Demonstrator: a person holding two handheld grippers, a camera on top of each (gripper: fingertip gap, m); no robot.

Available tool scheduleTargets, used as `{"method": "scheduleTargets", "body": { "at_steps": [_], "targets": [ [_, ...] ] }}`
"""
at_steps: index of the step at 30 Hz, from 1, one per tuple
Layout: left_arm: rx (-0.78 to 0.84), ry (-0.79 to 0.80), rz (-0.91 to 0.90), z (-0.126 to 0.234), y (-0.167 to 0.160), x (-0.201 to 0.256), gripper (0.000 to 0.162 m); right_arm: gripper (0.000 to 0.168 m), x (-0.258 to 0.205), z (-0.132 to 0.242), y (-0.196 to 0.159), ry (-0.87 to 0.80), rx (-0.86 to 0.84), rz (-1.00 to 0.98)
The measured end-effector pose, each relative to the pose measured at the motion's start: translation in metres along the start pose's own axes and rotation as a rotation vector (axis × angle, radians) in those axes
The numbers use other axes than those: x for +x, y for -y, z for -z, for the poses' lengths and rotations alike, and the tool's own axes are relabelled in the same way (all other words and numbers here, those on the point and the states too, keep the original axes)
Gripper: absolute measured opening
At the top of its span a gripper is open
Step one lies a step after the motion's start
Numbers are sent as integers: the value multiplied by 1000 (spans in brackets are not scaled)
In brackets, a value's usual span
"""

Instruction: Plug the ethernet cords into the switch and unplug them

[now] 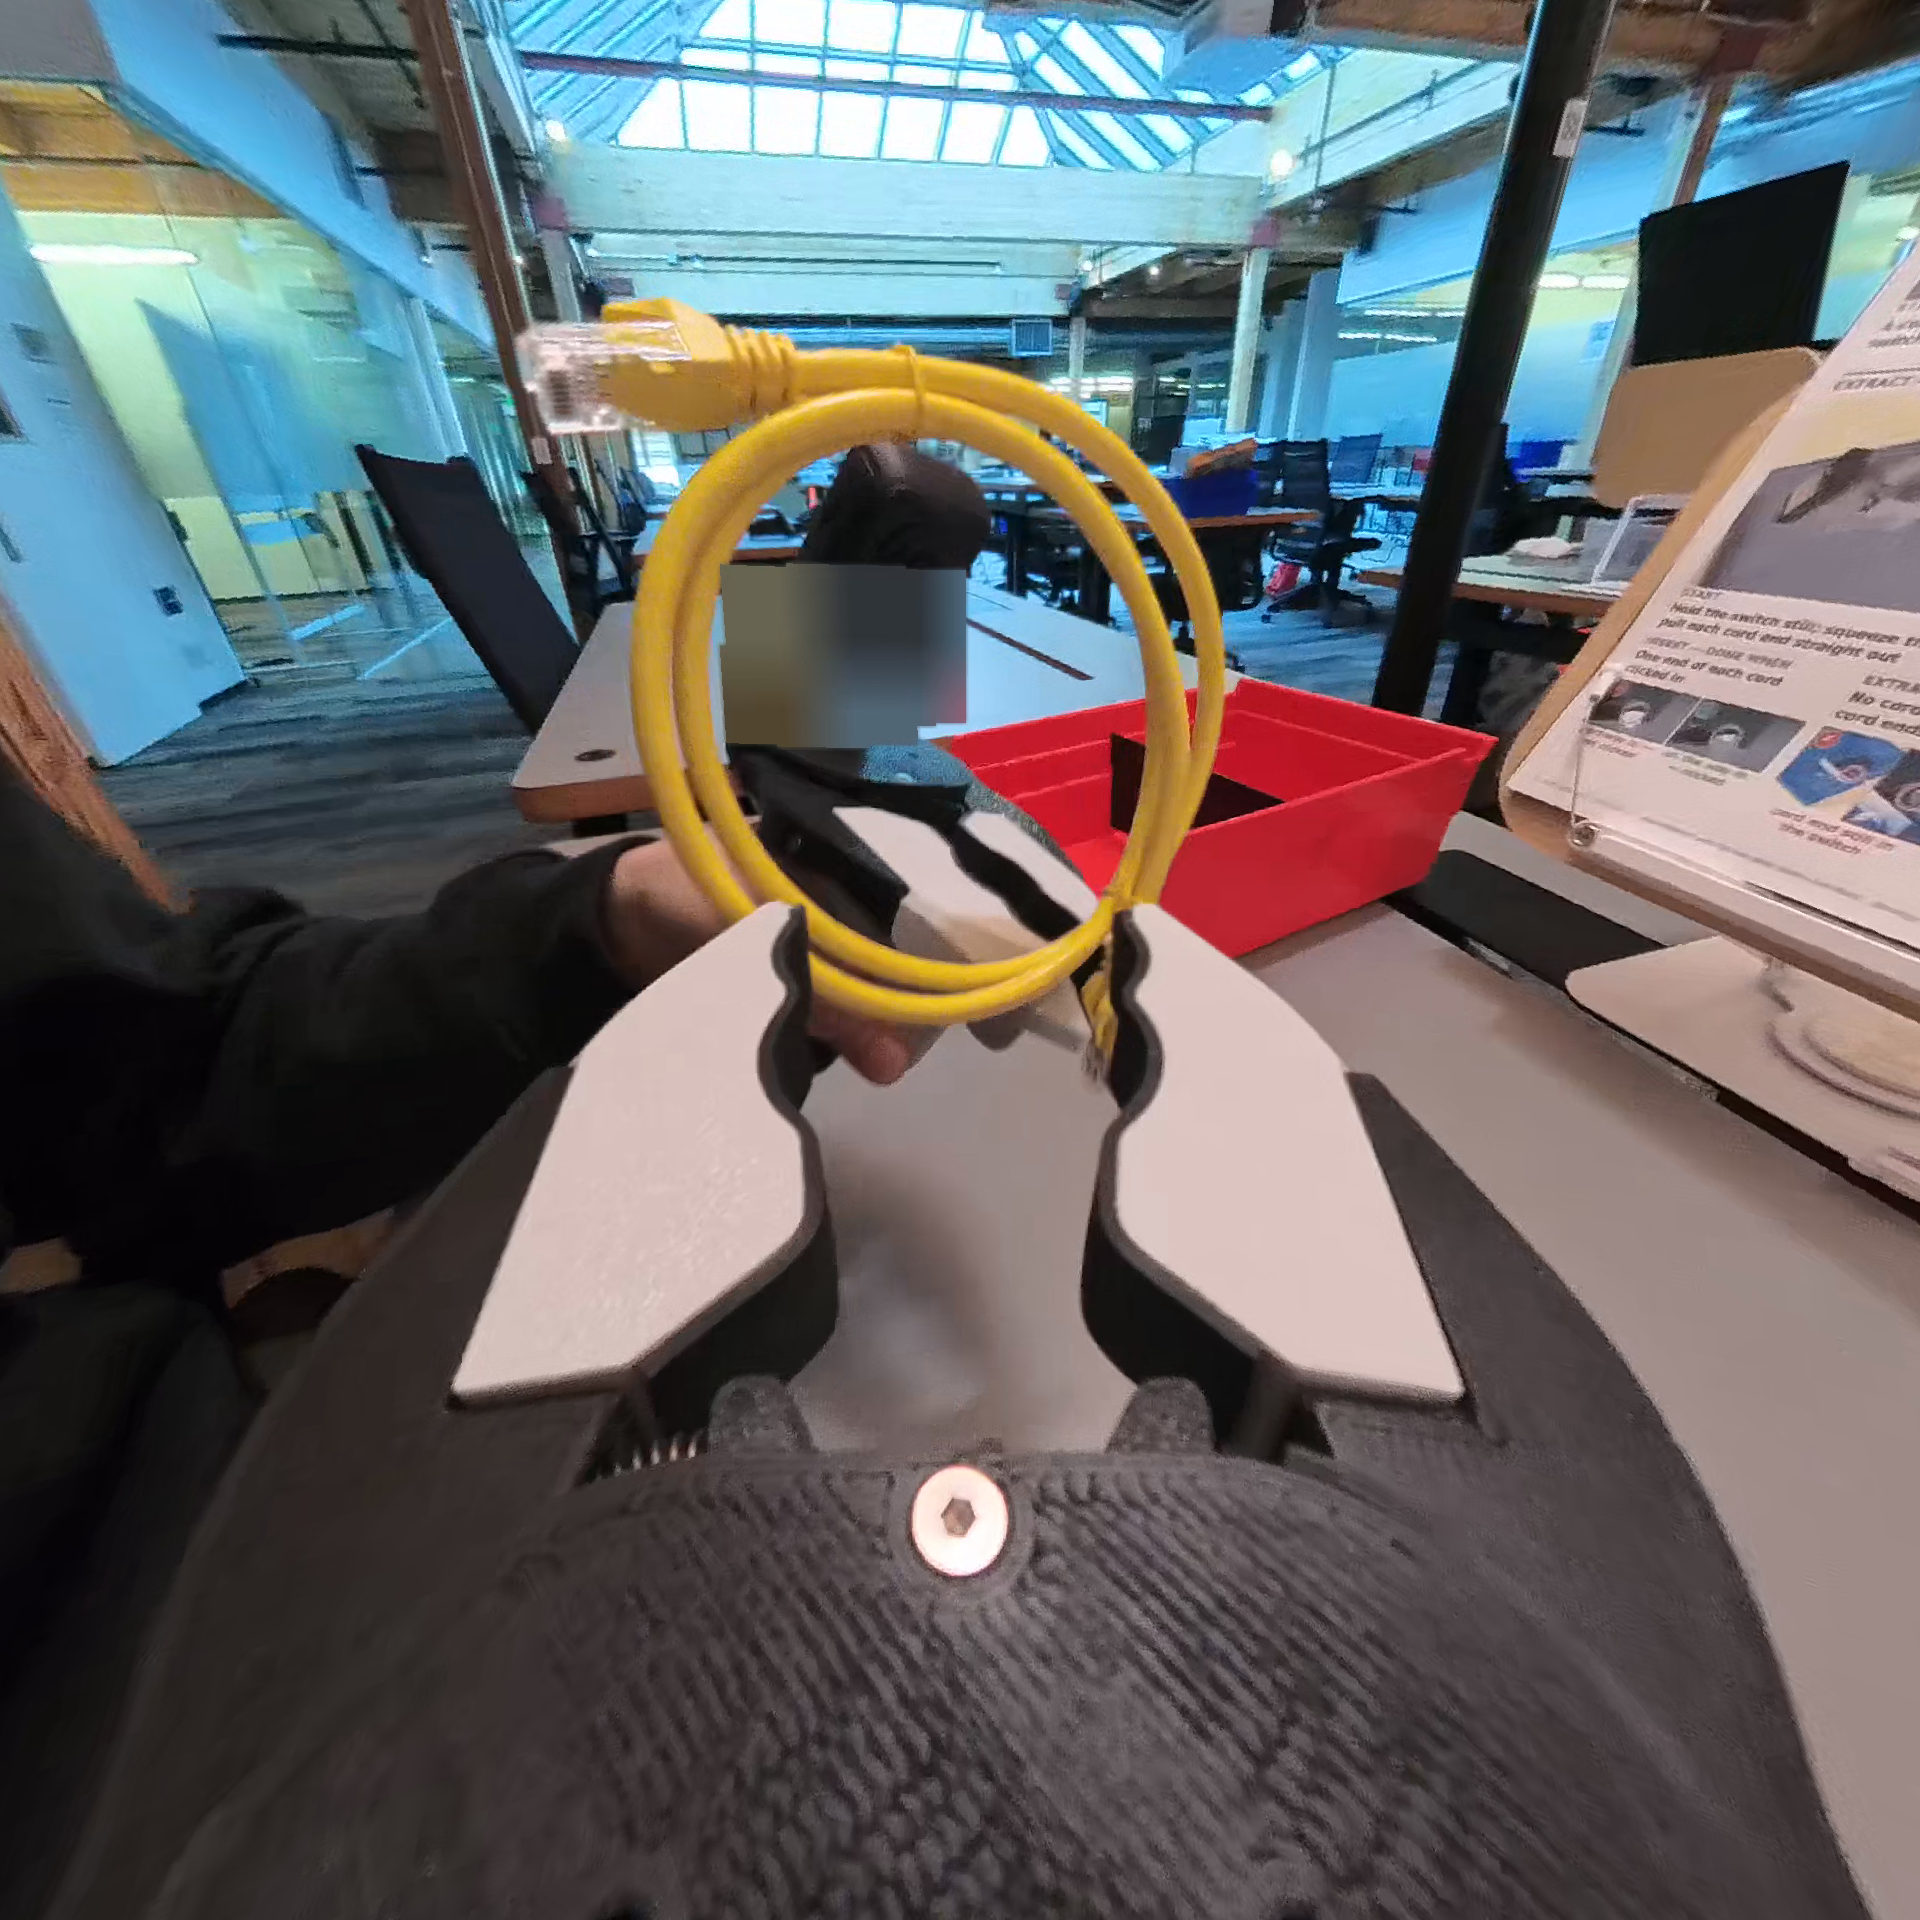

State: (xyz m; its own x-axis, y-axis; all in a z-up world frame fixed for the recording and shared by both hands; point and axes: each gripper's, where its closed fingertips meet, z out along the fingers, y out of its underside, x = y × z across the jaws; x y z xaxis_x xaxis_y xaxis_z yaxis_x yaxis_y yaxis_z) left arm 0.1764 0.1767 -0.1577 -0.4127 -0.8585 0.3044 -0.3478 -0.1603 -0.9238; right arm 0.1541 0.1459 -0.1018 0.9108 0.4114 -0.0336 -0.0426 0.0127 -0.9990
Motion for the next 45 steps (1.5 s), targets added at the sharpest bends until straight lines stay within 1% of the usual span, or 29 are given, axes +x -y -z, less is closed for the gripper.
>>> {"method": "scheduleTargets", "body": {
  "at_steps": [1,2,4,6,7,9,10,11,14,16,18,19,21,22,23,24,25,27,28,30,32,33,35,38,39,40,41,43,45],
  "targets": [
    [-1,0,-2,2,1,-1,13,70,1,5,-1,4,-16,9],
    [-5,-2,0,3,2,-1,13,78,9,13,-7,-29,-60,27],
    [-19,-18,1,7,-2,0,13,78,45,41,-19,-182,-171,49],
    [-16,-11,4,12,-4,-3,13,74,80,77,-15,-316,-178,39],
    [-8,-12,6,14,-2,-3,13,70,109,104,-12,-458,-203,51],
    [12,-6,8,20,4,-5,13,61,187,185,-7,-874,-299,72],
    [18,-2,9,22,6,-6,13,57,218,221,-8,-1008,-311,-5],
    [20,0,9,23,6,-7,13,57,243,242,-13,-1042,-295,-134],
    [14,3,13,22,4,-9,13,59,302,268,-56,-1070,-380,-544],
    [0,1,14,19,1,-8,13,65,325,271,-78,-1101,-480,-637],
    [-20,6,11,16,-3,-9,13,72,347,293,-95,-1249,-585,-633],
    [-24,8,11,16,-4,-10,13,79,351,295,-107,-1265,-623,-699],
    [-22,8,15,17,-4,-11,13,70,352,295,-131,-1239,-742,-743],
    [-19,7,20,18,-5,-12,13,71,351,306,-143,-1282,-834,-732],
    [-16,4,26,19,-5,-12,13,68,348,306,-153,-1261,-887,-739],
    [-13,2,33,20,-5,-14,13,45,346,293,-155,-1169,-864,-729],
    [-7,2,40,21,-5,-16,13,31,347,294,-153,-1177,-855,-689],
    [6,-8,63,23,-5,-19,13,27,344,296,-137,-1166,-866,-671],
    [17,-18,76,25,-4,-19,14,27,345,294,-118,-1151,-828,-630],
    [40,-34,92,27,-2,-20,13,26,358,294,-62,-1197,-712,-492],
    [43,-42,101,27,-3,-21,14,26,381,288,-15,-1211,-563,-366],
    [42,-48,107,26,-3,-21,14,26,393,287,-12,-1205,-558,-363],
    [37,-63,120,22,-6,-20,14,26,414,277,-36,-1140,-626,-463],
    [12,-69,131,17,-13,-21,14,25,437,267,-58,-1153,-650,-439],
    [2,-60,133,16,-15,-22,14,36,441,265,-58,-1179,-629,-439],
    [-7,-51,134,16,-18,-24,14,57,443,261,-53,-1200,-603,-438],
    [-15,-45,132,15,-19,-25,14,66,440,255,-46,-1196,-588,-420],
    [-22,-26,127,16,-21,-28,14,71,427,226,-18,-1122,-508,-321],
    [-24,5,131,18,-22,-35,14,75,379,168,14,-895,-425,-168]
  ]
}}
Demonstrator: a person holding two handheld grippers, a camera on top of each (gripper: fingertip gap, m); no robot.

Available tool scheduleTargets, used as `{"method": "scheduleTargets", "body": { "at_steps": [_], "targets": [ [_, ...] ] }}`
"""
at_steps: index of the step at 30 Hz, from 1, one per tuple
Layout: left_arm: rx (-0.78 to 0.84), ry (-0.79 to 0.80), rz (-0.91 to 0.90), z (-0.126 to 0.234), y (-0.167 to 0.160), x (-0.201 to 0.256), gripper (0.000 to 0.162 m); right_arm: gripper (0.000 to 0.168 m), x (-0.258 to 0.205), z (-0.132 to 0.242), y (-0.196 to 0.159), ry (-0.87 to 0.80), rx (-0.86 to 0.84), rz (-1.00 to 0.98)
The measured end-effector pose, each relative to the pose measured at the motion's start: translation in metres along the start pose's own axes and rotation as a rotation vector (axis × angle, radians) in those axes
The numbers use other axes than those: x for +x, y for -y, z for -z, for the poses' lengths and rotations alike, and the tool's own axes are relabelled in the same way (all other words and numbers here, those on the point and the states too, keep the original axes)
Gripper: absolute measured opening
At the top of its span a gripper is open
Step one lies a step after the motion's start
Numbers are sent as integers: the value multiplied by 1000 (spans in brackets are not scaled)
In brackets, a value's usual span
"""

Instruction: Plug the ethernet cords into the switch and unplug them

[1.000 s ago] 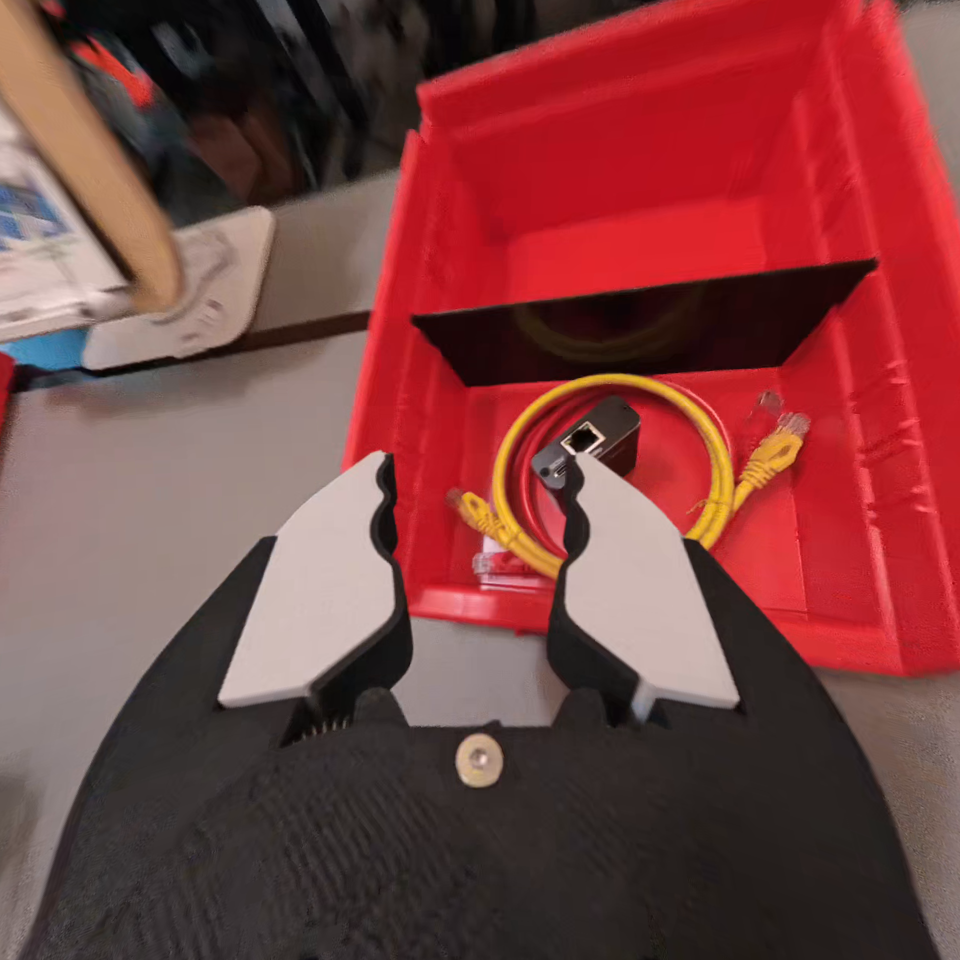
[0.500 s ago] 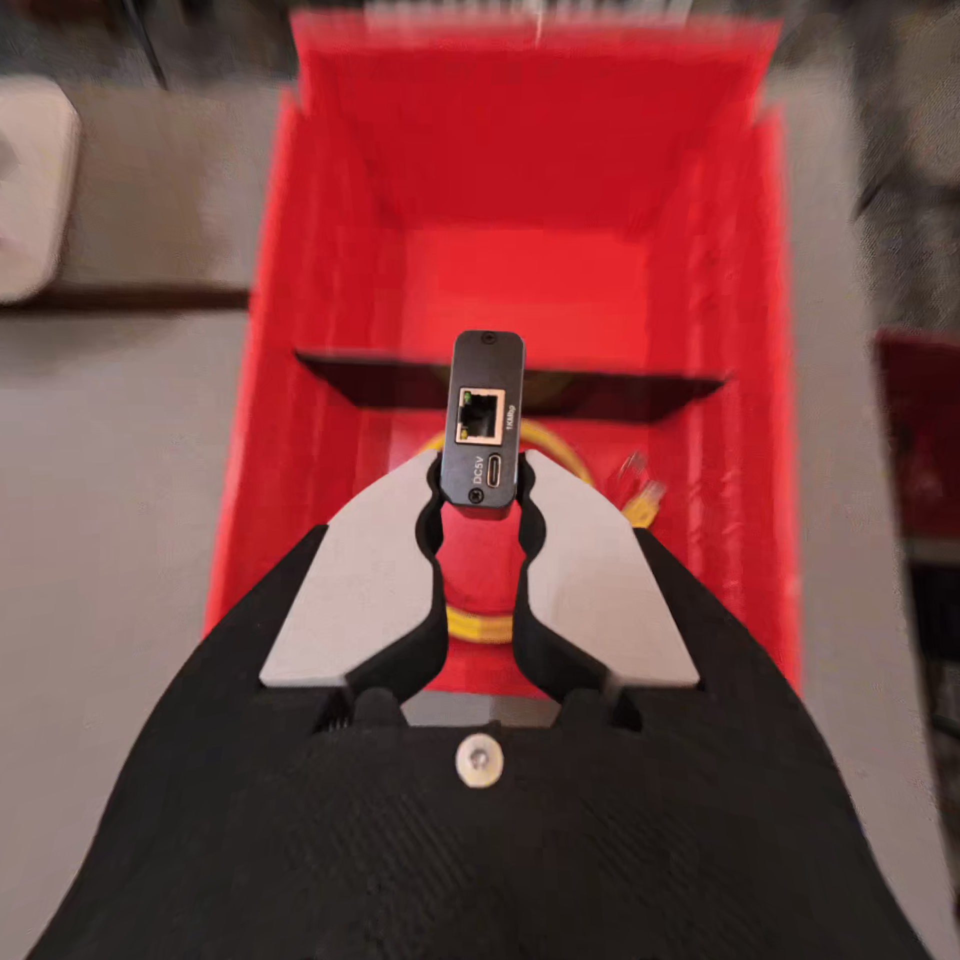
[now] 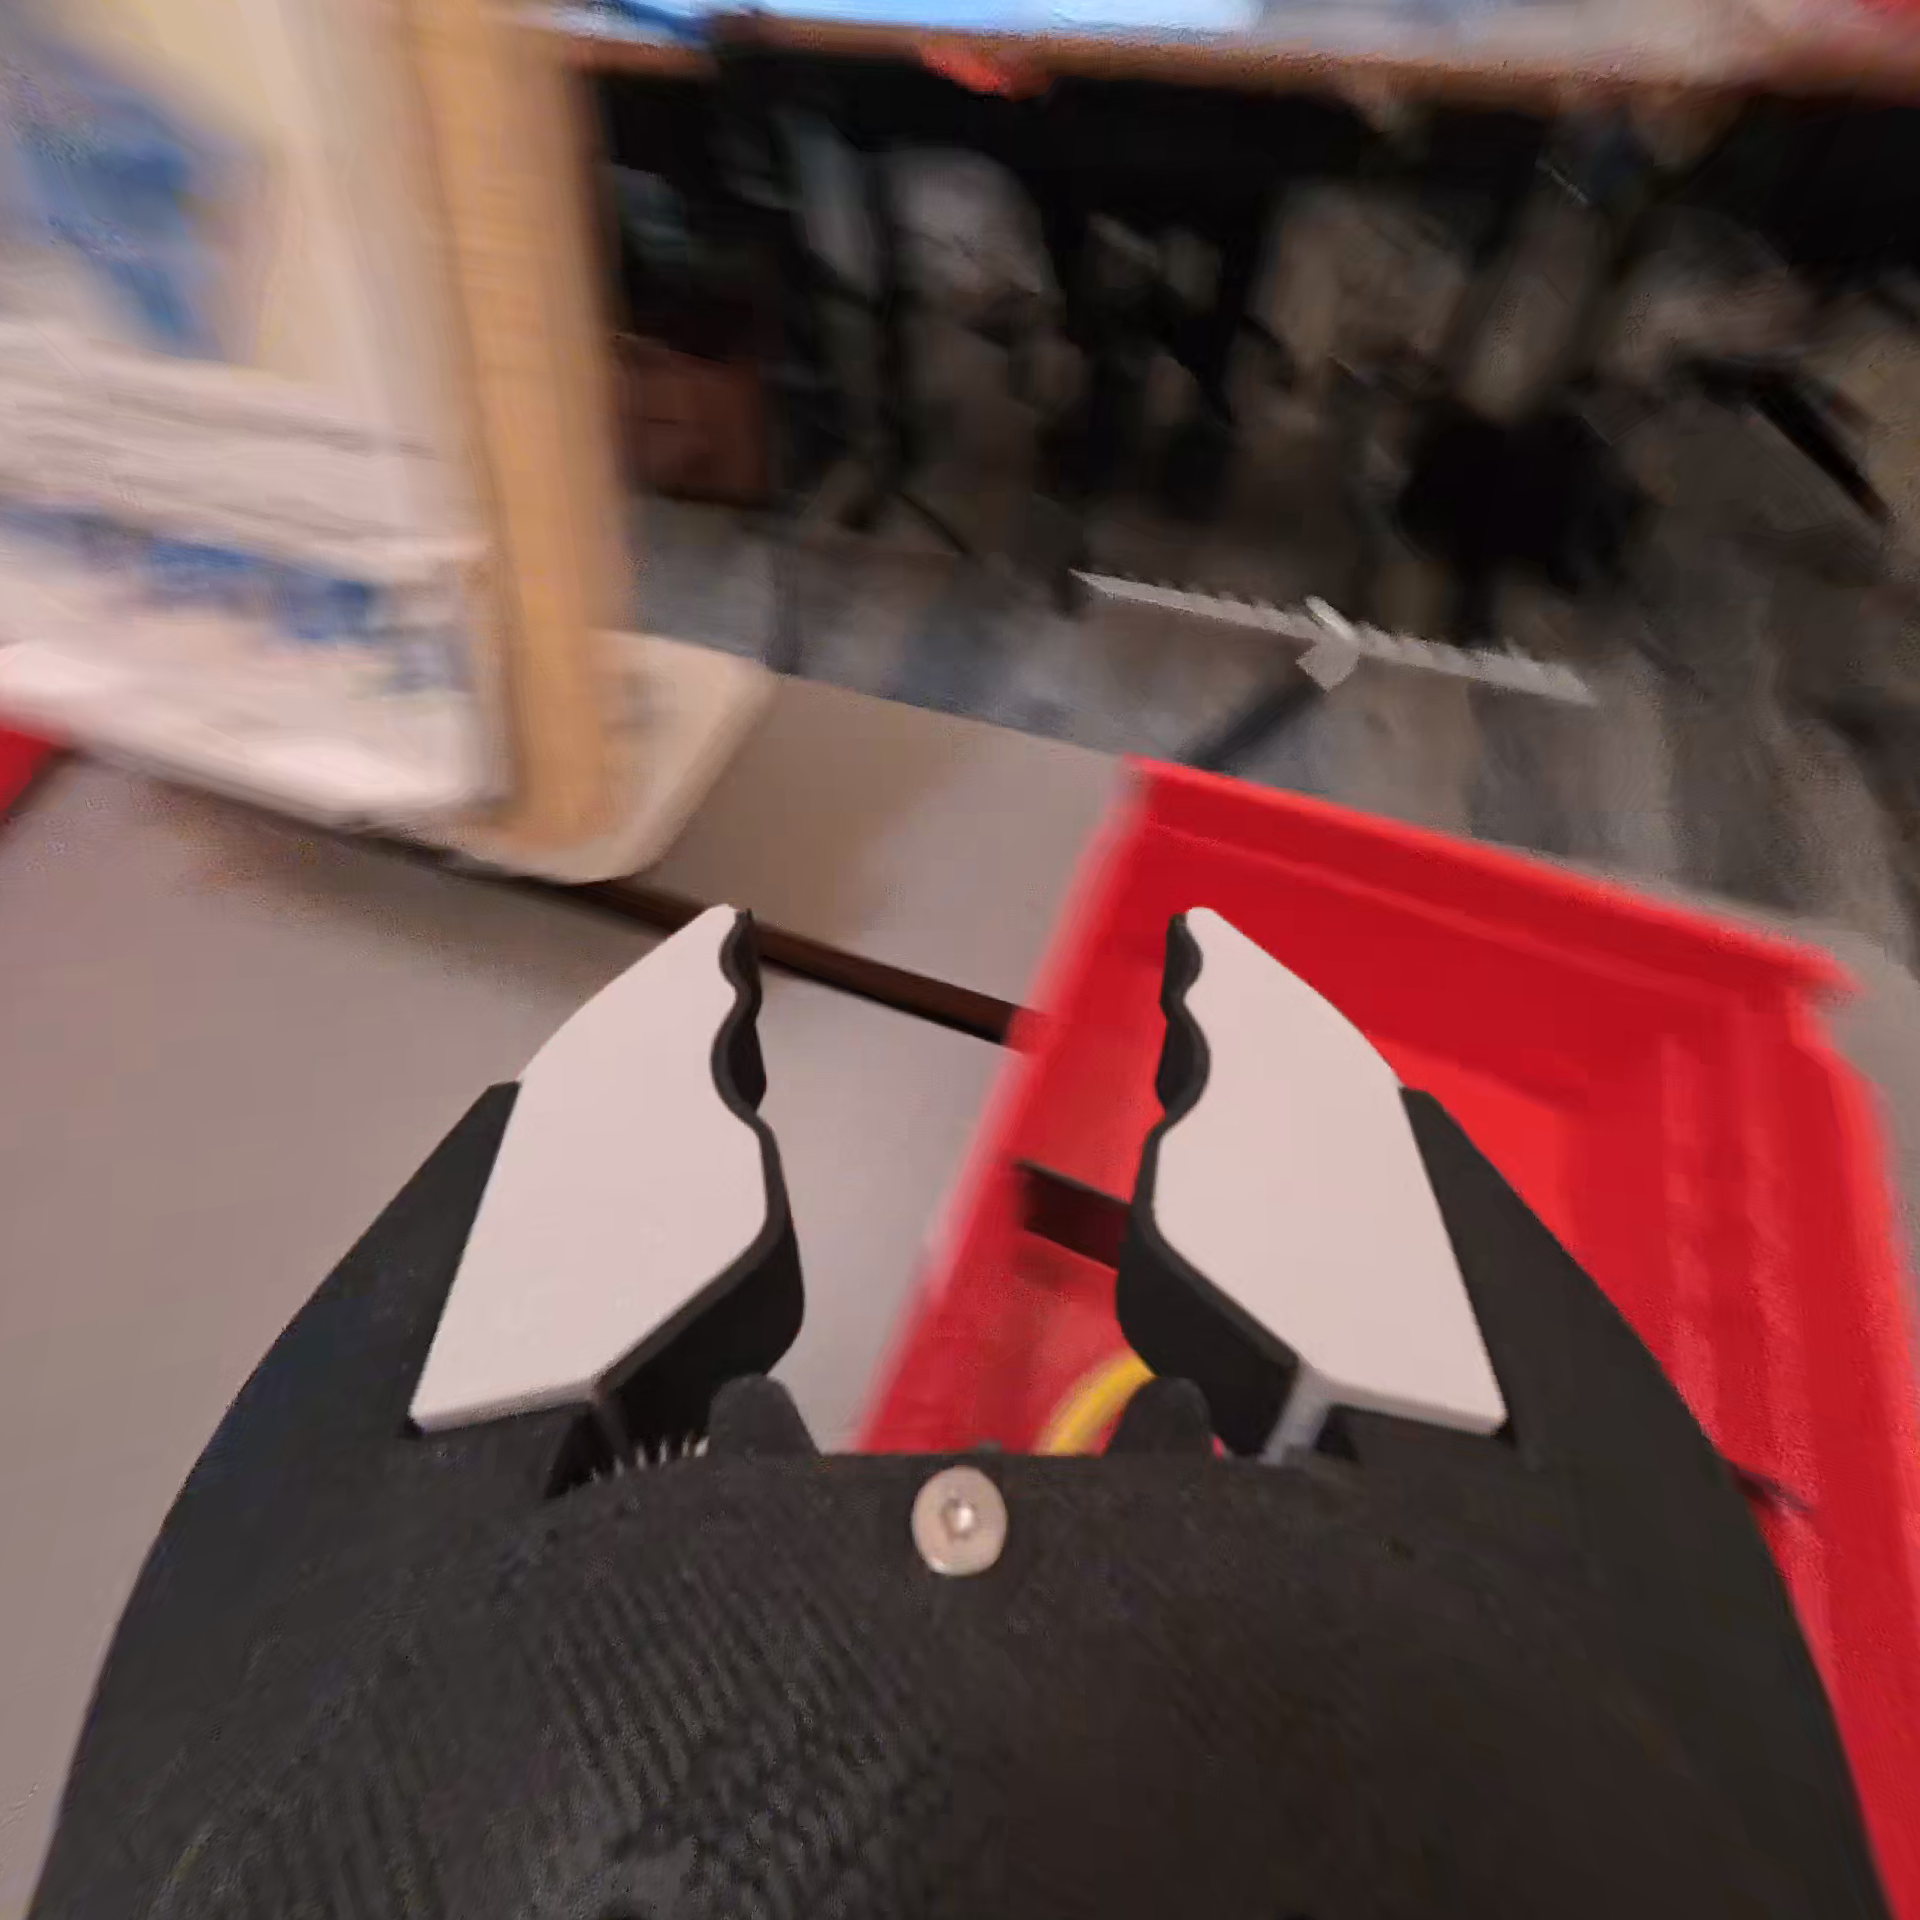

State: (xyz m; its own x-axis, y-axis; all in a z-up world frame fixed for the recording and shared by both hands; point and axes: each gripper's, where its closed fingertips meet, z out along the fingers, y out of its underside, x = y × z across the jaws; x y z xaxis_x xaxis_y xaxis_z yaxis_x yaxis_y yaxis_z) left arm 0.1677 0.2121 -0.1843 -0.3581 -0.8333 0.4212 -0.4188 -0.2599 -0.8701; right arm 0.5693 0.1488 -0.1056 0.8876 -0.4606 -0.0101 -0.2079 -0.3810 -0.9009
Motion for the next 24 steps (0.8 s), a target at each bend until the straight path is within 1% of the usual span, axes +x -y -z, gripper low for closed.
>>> {"method": "scheduleTargets", "body": {
  "at_steps": [1,2,3,4,6,7,8,9,10,11,12,13,14,15,16,17,18,19,20,22,24],
  "targets": [
    [3,16,10,1,0,-4,14,77,-49,12,6,127,47,103],
    [9,32,25,2,0,-8,14,83,-100,25,5,243,86,203],
    [15,48,42,2,-1,-12,14,91,-156,42,-5,386,101,301],
    [19,69,60,3,-2,-17,14,94,-209,61,-19,532,106,374],
    [10,130,87,4,-6,-28,14,95,-298,104,-37,731,199,447],
    [-3,163,92,5,-9,-34,14,92,-330,122,-39,770,271,455],
    [-16,195,89,5,-12,-39,14,85,-352,132,-34,747,342,435],
    [-24,220,81,6,-13,-42,14,84,-368,133,-32,706,381,426],
    [-28,232,71,5,-13,-42,14,84,-378,126,-33,645,369,420],
    [-32,238,59,4,-13,-40,14,94,-385,116,-37,619,317,419],
    [-38,246,44,4,-13,-39,14,101,-398,110,-43,650,265,412],
    [-46,260,24,3,-13,-38,13,90,-410,109,-48,703,236,405],
    [-50,273,-2,3,-12,-36,14,61,-420,110,-51,748,236,421],
    [-47,280,-25,4,-9,-34,14,13,-424,114,-52,769,267,453],
    [-34,284,-43,5,-6,-33,14,7,-419,116,-45,740,321,440],
    [-4,282,-49,7,0,-30,14,3,-412,119,-40,725,331,425],
    [37,276,-47,10,7,-28,20,2,-401,122,-35,727,320,403],
    [70,269,-40,12,13,-27,31,3,-384,126,-24,707,336,350],
    [88,262,-34,14,16,-26,37,2,-358,129,-10,660,363,281],
    [91,243,-29,16,19,-24,44,2,-284,130,12,493,381,159],
    [70,214,-31,14,18,-19,46,2,-188,126,17,268,349,29]
  ]
}}
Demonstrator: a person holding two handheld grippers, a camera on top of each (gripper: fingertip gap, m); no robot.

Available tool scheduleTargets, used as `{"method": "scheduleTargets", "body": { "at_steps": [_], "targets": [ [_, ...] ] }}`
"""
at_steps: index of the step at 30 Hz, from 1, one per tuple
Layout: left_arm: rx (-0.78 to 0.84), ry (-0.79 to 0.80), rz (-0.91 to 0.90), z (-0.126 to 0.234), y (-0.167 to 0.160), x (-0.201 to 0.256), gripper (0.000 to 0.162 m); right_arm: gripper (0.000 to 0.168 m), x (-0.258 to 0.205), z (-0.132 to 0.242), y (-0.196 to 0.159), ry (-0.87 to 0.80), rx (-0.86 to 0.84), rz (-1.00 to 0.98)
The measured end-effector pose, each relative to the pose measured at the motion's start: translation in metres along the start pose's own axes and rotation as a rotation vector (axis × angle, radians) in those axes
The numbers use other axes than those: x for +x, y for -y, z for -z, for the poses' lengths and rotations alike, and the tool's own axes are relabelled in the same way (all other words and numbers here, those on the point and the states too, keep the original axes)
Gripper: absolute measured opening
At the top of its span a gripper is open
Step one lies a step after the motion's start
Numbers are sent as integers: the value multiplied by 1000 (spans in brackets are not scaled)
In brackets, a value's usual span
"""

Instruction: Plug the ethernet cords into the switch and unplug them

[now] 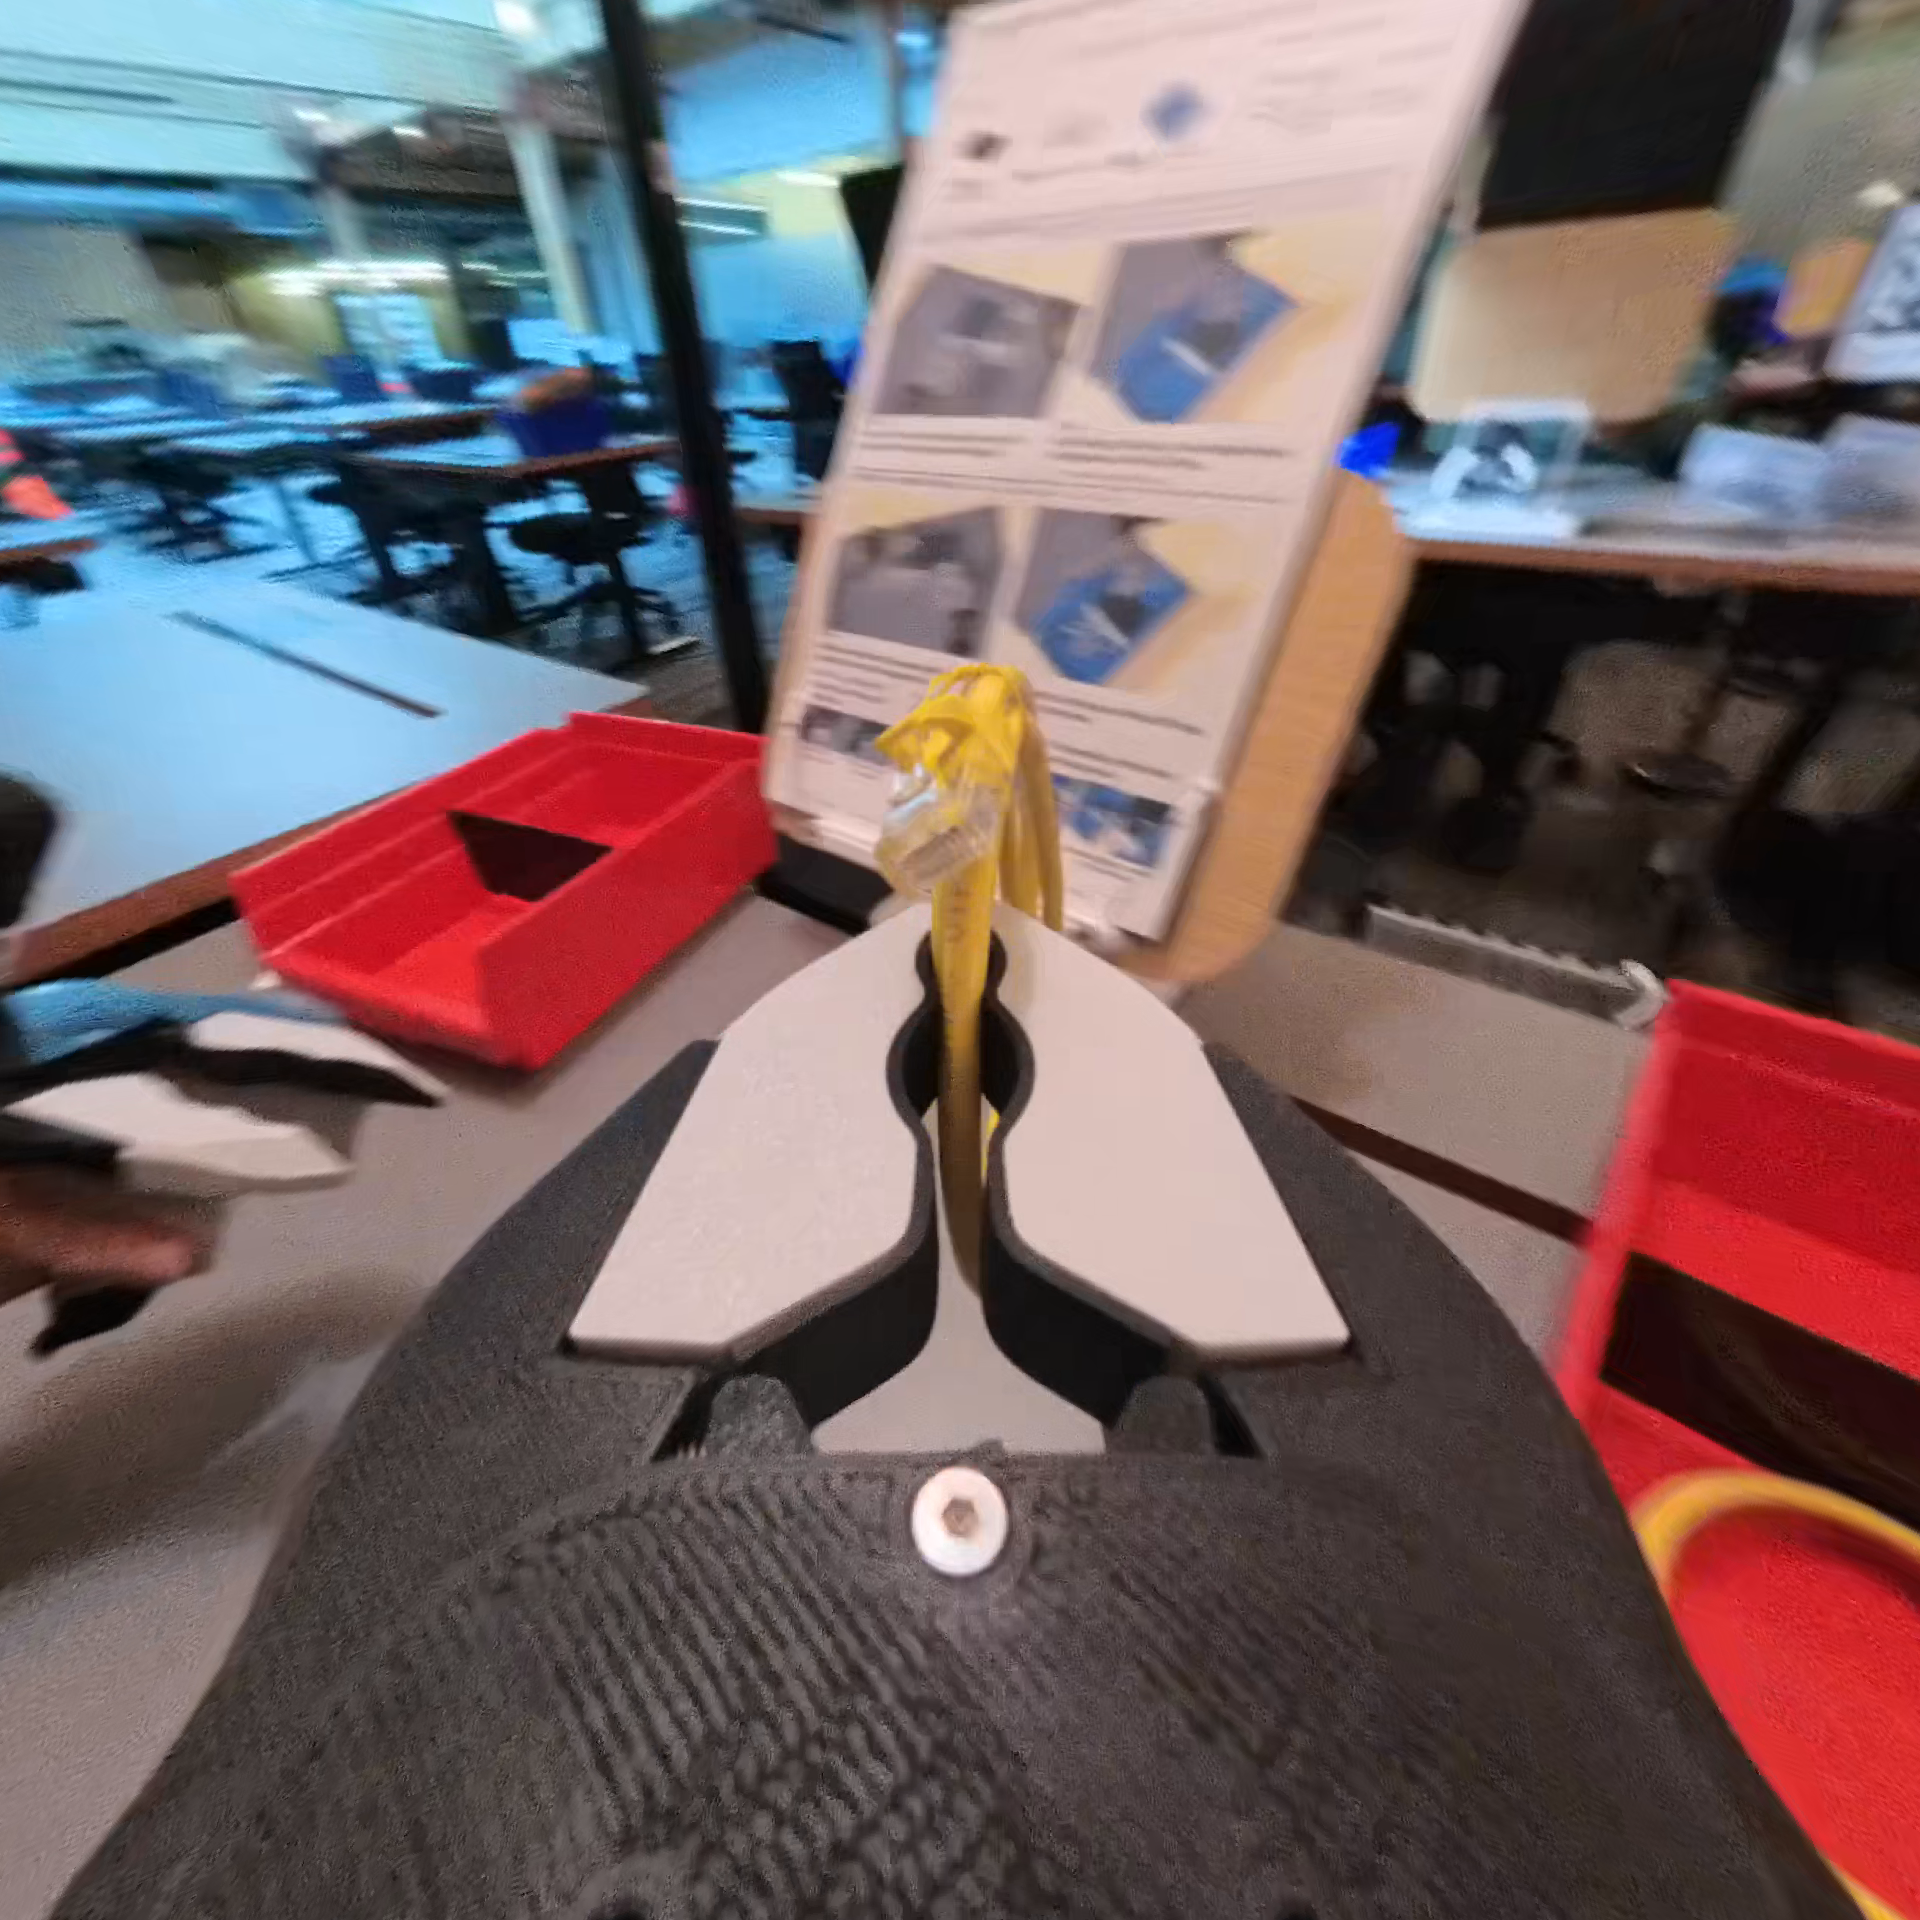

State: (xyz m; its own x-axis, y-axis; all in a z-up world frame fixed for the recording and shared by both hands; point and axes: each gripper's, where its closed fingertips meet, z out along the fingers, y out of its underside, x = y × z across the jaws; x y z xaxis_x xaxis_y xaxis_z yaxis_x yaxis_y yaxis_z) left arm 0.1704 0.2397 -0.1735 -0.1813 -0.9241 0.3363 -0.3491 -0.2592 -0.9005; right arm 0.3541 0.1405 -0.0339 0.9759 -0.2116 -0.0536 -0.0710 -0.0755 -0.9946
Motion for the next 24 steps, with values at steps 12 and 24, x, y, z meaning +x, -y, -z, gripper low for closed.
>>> {"method": "scheduleTargets", "body": {
  "at_steps": [12,24],
  "targets": [
    [-88,-80,-72,-12,-10,29,48,15,259,73,-123,-238,40,-971],
    [-159,-93,-106,-28,-24,45,46,18,253,100,-181,-343,-469,-598]
  ]
}}
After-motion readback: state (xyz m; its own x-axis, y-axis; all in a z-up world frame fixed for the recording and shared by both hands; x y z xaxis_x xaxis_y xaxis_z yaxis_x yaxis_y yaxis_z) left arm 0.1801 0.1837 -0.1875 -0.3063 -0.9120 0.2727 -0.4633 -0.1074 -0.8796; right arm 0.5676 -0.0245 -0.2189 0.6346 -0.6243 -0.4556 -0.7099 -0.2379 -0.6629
